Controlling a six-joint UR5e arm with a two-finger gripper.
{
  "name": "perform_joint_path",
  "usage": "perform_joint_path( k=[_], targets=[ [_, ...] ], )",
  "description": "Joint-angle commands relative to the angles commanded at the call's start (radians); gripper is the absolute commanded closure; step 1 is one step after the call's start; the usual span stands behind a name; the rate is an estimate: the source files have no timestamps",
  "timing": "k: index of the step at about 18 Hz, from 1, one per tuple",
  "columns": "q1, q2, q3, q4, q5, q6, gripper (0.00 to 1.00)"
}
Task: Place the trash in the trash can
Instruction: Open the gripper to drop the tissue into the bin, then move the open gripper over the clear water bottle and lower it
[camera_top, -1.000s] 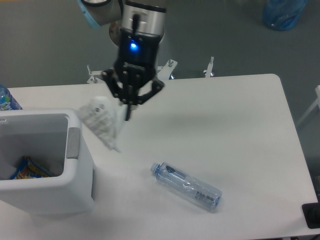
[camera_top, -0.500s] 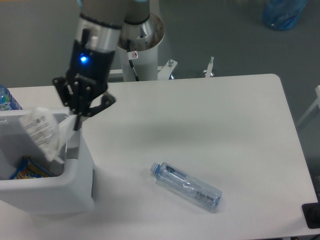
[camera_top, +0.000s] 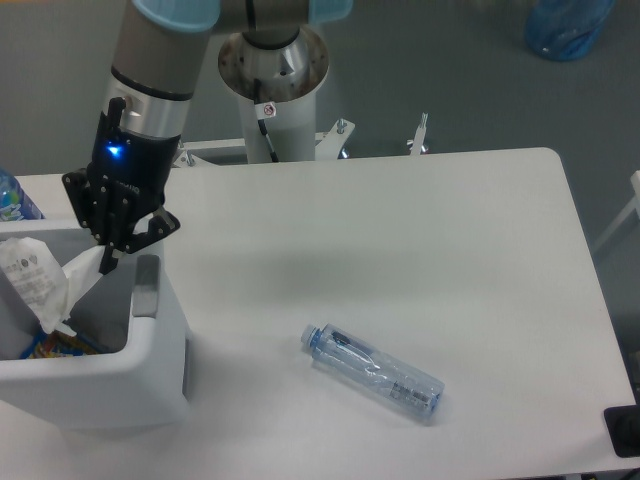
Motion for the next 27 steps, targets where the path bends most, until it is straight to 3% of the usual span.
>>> perform_joint_path(
  k=[4,8,11,18,23,27],
  targets=[
    [0.000,0.002,0.020,0.003,-0.002,-0.018,0.00],
    [0.023,-0.038,0.101,0.014,0.002,-0.162,0.00],
    [0.077,-0.054,0.123,0.014,0.006,-0.242,0.00],
    [0.231,-0.071,0.104,0.012,0.087,-0.405,0.00],
    [0.294,-0.146,0.107,0.012,0.188,-0.466,0.00],
    [0.337,-0.213,0.113,0.015,0.207,-0.491,0.00]
  ],
)
